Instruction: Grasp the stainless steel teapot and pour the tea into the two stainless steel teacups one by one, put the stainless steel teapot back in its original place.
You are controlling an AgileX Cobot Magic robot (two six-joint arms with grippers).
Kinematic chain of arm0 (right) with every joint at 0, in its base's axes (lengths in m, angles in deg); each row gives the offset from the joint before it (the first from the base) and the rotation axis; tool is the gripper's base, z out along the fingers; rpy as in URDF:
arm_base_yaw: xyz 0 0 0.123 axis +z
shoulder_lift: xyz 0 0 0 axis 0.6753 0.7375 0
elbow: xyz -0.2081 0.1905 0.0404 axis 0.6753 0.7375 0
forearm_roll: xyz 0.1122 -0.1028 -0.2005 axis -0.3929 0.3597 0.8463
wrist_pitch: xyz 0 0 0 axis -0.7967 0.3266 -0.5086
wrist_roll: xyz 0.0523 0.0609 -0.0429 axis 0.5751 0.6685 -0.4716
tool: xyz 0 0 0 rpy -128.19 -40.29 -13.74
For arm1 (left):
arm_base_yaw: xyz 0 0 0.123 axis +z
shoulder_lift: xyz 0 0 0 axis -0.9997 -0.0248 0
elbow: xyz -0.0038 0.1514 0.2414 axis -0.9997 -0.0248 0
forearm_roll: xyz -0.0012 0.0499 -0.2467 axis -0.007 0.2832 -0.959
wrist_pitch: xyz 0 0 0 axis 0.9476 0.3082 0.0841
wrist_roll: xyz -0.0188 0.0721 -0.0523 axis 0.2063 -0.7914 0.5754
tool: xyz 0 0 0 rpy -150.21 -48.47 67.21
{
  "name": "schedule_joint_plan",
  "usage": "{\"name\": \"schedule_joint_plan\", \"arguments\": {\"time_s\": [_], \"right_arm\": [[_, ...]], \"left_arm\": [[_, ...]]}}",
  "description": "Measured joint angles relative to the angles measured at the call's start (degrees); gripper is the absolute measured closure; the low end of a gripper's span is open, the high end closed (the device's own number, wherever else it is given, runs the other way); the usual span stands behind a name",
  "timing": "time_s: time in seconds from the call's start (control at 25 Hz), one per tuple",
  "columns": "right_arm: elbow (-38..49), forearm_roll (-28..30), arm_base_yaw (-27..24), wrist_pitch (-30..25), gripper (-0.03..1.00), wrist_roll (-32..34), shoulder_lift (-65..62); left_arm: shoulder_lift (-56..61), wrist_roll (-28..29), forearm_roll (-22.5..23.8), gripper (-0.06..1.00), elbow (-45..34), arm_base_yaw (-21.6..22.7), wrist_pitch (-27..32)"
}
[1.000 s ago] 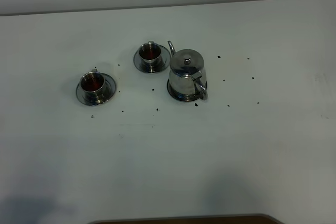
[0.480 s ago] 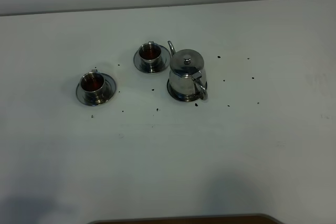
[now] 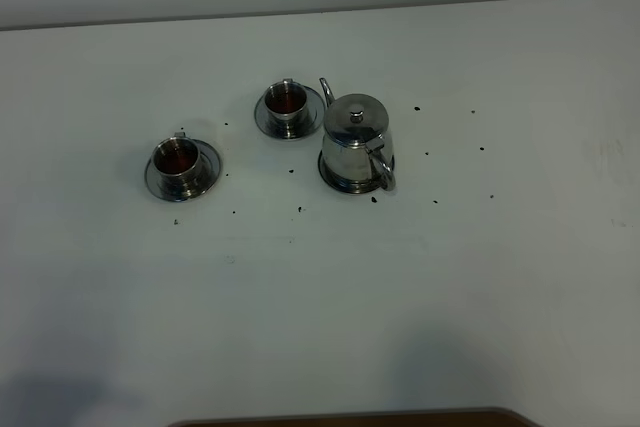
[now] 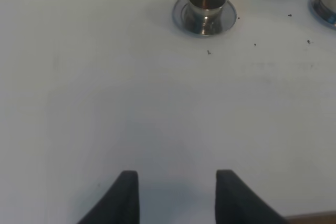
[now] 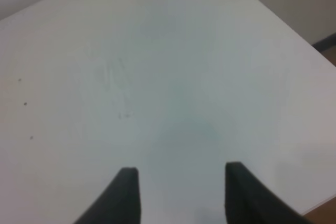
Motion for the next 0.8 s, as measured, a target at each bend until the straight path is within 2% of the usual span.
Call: {"name": "schedule_joint_plan", "arguments": {"time_s": [0.8], "right_arm": [[0.0, -1.74, -0.01, 0.0, 0.58, -0.94, -0.02]], "left_arm": [[0.0, 0.0, 0.0, 0.55, 0.0, 0.0, 0.0]]}}
